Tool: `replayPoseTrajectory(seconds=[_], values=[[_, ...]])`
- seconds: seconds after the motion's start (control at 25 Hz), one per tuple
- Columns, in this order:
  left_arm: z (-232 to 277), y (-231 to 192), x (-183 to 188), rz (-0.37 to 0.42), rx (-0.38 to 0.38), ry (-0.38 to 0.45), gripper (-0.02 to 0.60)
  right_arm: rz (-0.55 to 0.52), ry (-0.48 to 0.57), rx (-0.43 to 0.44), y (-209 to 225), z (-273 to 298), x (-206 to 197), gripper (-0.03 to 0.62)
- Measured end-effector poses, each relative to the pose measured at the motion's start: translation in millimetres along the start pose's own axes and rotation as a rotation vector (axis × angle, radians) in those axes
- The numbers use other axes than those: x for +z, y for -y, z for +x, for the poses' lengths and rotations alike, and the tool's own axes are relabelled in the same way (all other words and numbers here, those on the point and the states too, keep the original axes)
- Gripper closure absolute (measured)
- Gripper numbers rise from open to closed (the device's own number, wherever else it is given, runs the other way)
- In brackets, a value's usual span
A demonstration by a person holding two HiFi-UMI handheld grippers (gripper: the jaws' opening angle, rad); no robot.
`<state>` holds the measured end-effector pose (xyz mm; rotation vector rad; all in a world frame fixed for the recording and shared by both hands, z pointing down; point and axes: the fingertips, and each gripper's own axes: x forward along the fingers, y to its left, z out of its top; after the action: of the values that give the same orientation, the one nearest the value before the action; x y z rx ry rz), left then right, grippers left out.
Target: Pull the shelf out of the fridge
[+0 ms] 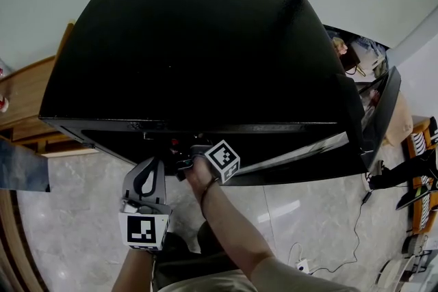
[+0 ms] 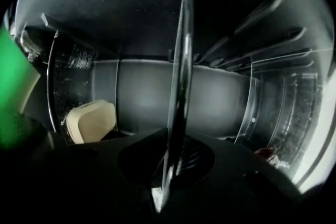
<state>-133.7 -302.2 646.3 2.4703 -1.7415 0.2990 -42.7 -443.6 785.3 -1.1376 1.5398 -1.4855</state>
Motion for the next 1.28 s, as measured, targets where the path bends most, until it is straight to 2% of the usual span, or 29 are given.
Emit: replayPoseTrajectory(seconds=[0.48,1.12,1.28], values=[[-14,-1,11,-0.004,-0.016,-0.021,0.577,0.065,0.025,-0.035,0,-16,-6,0.586],[-48,-1,17,-0.020,-0.018,-0.064,0.575,0.077,0.023,-0.090,4,-64,-22,0.586],[-60,4,16,0.001,-0.028,-0.069,0.577,0.082,0.024,-0.094,5,-81,-28,0.586]])
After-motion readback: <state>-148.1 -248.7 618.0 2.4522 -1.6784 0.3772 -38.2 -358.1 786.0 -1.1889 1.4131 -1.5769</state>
